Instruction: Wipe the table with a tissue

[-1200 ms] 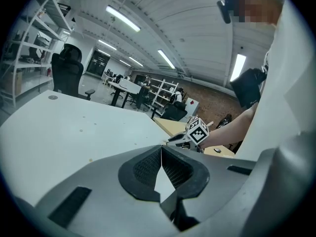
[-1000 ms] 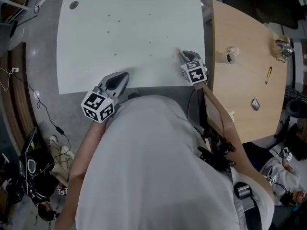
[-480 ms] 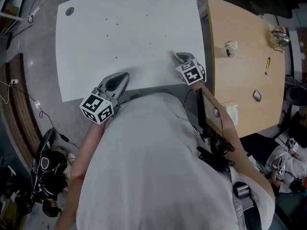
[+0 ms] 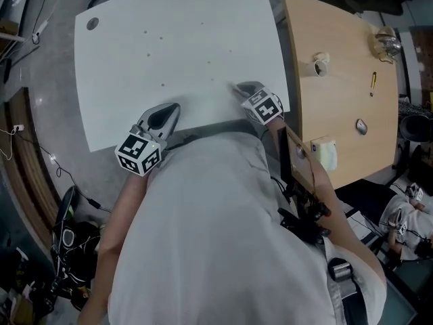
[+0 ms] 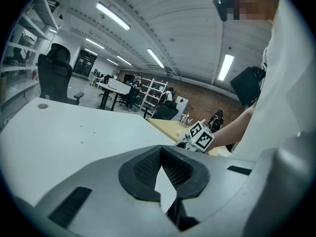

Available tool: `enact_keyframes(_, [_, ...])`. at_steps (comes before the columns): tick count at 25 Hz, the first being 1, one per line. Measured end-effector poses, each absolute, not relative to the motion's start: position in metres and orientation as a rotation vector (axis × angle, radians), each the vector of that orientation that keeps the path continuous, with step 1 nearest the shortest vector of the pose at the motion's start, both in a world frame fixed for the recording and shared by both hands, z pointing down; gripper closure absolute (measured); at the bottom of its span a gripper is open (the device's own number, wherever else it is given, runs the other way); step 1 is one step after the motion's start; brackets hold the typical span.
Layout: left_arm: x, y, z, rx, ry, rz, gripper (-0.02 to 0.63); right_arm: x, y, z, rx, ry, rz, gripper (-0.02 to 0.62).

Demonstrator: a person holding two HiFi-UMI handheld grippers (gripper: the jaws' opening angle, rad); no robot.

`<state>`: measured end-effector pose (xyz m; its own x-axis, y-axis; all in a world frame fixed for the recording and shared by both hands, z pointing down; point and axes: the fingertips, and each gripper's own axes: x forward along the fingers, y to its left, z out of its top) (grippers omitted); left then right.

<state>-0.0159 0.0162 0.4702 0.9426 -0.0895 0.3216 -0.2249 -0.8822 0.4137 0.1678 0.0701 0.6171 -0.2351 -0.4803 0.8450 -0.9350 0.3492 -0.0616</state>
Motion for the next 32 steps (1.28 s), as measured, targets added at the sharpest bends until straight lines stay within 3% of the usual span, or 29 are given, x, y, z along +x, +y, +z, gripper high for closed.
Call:
enact_keyframes(3, [-0.016, 0.017, 0.473, 2.646, -0.227, 0.424, 0.6, 0.154, 0.077, 0.611, 1.156, -1.925, 0.83, 0.537])
enact_keyframes(7, [-0.019, 0.014, 0.477, 2.618, -0.218, 0.43, 0.6, 0.161, 0.063, 0.594, 1.372, -1.97, 0.912, 0.537])
enact_keyframes(32, [-0.06, -0.008, 0.49, 2.573, -0.393, 0.533, 0.6, 0.167, 0.023, 0.613, 1.652, -1.66, 0.793, 0.537])
